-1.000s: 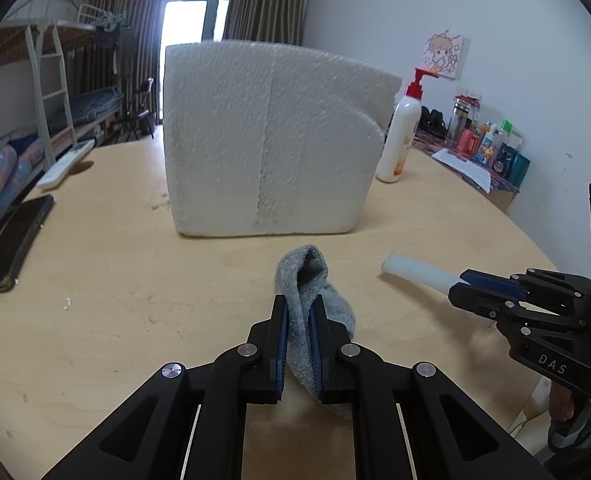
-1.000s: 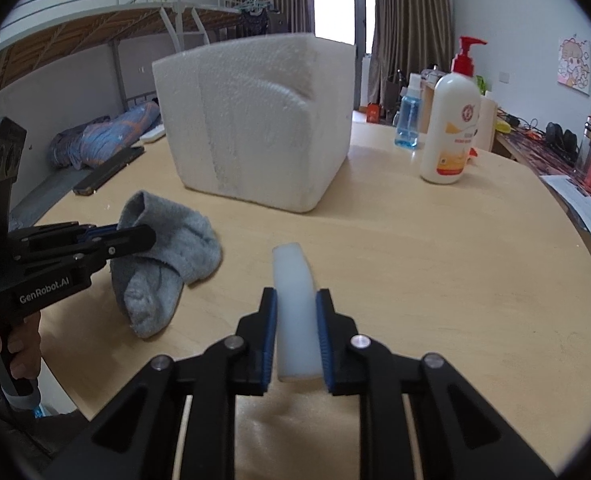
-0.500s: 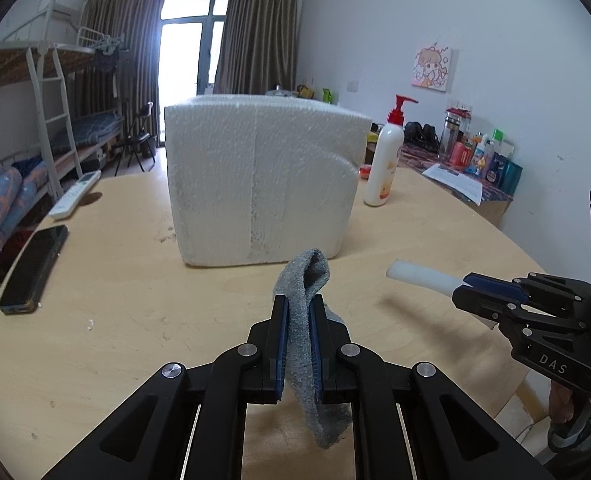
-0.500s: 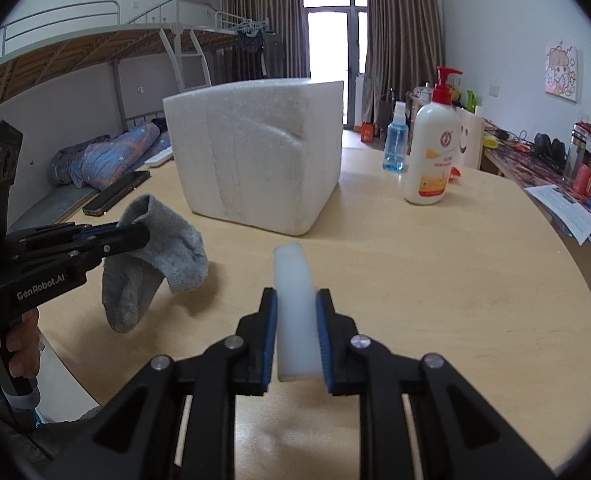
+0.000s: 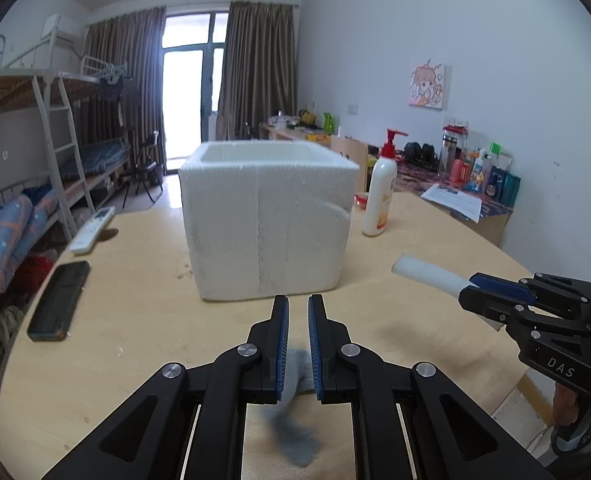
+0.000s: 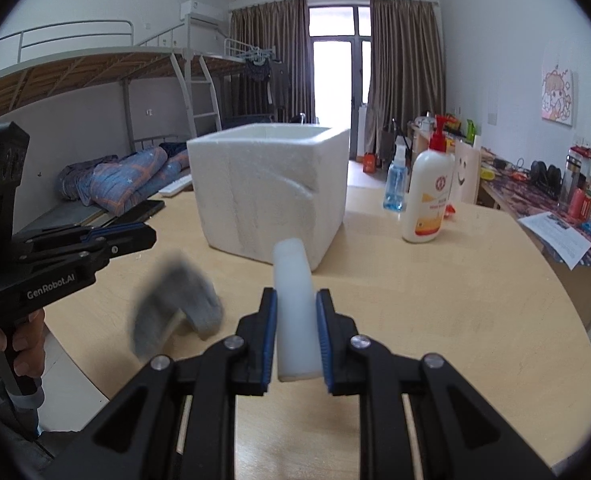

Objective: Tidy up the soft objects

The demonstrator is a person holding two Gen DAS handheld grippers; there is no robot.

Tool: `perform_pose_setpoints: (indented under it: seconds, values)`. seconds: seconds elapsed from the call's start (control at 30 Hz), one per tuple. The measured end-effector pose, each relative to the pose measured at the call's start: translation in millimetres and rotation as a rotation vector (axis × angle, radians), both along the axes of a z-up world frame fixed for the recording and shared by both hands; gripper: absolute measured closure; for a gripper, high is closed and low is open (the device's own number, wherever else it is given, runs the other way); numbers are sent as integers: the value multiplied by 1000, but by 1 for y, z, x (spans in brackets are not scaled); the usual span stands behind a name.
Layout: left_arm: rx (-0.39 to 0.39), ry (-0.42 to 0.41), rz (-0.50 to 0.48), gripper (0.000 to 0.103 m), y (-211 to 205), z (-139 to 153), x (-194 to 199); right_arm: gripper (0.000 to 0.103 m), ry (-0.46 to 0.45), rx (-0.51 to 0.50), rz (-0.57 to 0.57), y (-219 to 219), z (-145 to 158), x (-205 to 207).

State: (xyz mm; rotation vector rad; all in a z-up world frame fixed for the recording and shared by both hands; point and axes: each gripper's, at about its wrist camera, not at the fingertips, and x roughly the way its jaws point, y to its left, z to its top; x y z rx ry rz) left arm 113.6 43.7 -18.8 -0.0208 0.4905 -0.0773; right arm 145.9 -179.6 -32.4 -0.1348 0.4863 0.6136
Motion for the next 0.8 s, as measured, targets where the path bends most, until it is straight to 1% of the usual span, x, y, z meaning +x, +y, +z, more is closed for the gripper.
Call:
perform_pose_setpoints:
  seconds: [0.17,0.3,0.33,0.37,0.4,0.43,0.5,0.57,0.63,0.8]
  values:
    - [23,-22,5,92,1,5,-4,80,-24,18,5,-1,5,-2]
    - [2,15,18,92,8,-6,-1,80,-19,15,7,0,4,-2]
    - [5,24,22,91,9,-8,0,80,-18,14,7,0,3,-2]
    - [9,40,32,88,11,-13,3,80,-17,14,8,0,2,-2]
    - [5,52,34,74,11,-16,4,80,-15,14,10,0,2,-2]
    - [-4,62,34,55,12,-18,6,80,-14,13,10,0,2,-2]
    - [-21,78,45,33,16,-25,8,80,-8,11,8,0,0,-1]
    - [-18,105,58,31,18,-34,12,80,1,11,5,-1,-3,1]
    - [-14,138,57,22,18,-42,16,80,6,10,2,-2,-5,2]
    - [-5,211,85,20,20,-63,29,80,19,13,0,-2,-7,4]
